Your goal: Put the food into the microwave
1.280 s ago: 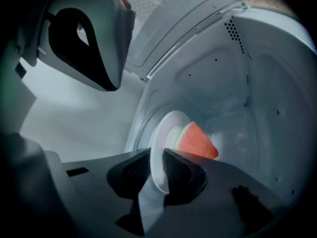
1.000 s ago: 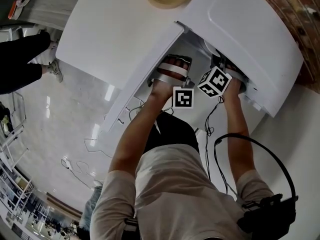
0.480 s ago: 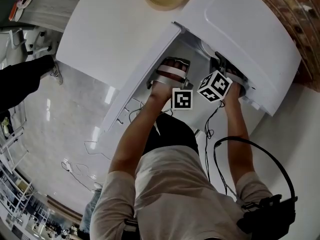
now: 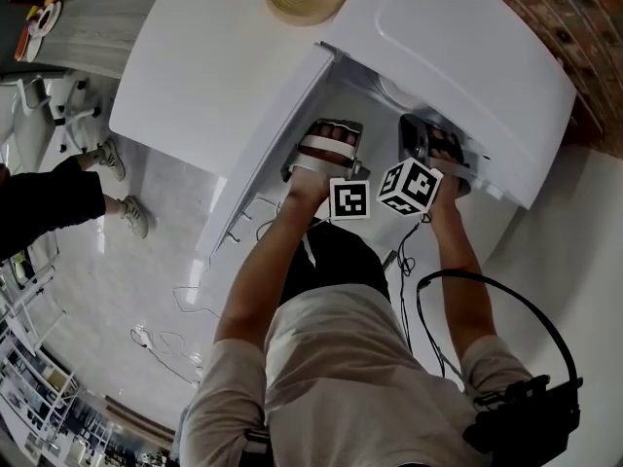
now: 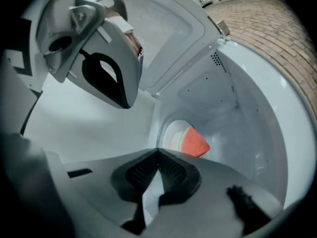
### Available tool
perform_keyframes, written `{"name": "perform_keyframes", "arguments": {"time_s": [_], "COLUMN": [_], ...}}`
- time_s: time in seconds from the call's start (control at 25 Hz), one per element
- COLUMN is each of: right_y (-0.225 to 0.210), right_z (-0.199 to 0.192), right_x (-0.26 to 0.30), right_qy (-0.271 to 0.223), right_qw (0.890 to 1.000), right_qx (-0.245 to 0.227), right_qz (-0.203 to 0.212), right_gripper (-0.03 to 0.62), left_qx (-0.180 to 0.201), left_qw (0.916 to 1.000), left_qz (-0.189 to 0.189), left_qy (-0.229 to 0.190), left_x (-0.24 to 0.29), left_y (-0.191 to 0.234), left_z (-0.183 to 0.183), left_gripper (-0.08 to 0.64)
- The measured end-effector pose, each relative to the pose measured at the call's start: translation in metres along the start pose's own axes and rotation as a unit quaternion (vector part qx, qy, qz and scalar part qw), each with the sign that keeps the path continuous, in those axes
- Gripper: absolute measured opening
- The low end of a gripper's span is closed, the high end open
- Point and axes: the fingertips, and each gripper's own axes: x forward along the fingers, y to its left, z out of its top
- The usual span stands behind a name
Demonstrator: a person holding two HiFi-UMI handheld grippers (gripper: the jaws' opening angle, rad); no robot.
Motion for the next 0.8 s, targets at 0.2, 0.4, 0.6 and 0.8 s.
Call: {"name": "perform_keyframes", "arguments": {"time_s": [0.2,0.4,0.6,0.8], "right_y": [0.01,0.02,0.029,0.043], "right_z": [0.01,0.019,0.02,0.018], "right_x": [-0.016,-0.038,-0.064,-0.087], "right_qy": [-0.034,-0.055,-0.062,-0.058], "right_qw": [0.999,0.998,0.995,0.994], "right_qx": [-0.01,-0.029,-0.047,-0.056], "right_qz": [-0.005,-0.032,-0.056,-0.068], "right_gripper": [0.008,0.008,0.008,0.008], "left_qx": [0.015,0.045,0.055,0.063], "left_qw": [0.9999,0.9989,0.9981,0.9972], "left_qz": [0.003,0.005,0.022,0.024], "left_qy": [-0.005,-0.01,-0.018,-0.033], "left_x": [-0.014,-0.03,-0.05,-0.071], "left_y": [0.0,-0.001,0.004,-0.002], "left_z": [0.003,0.003,0.011,0.02], "left_gripper": [0.008,0.008,0.008,0.008]}}
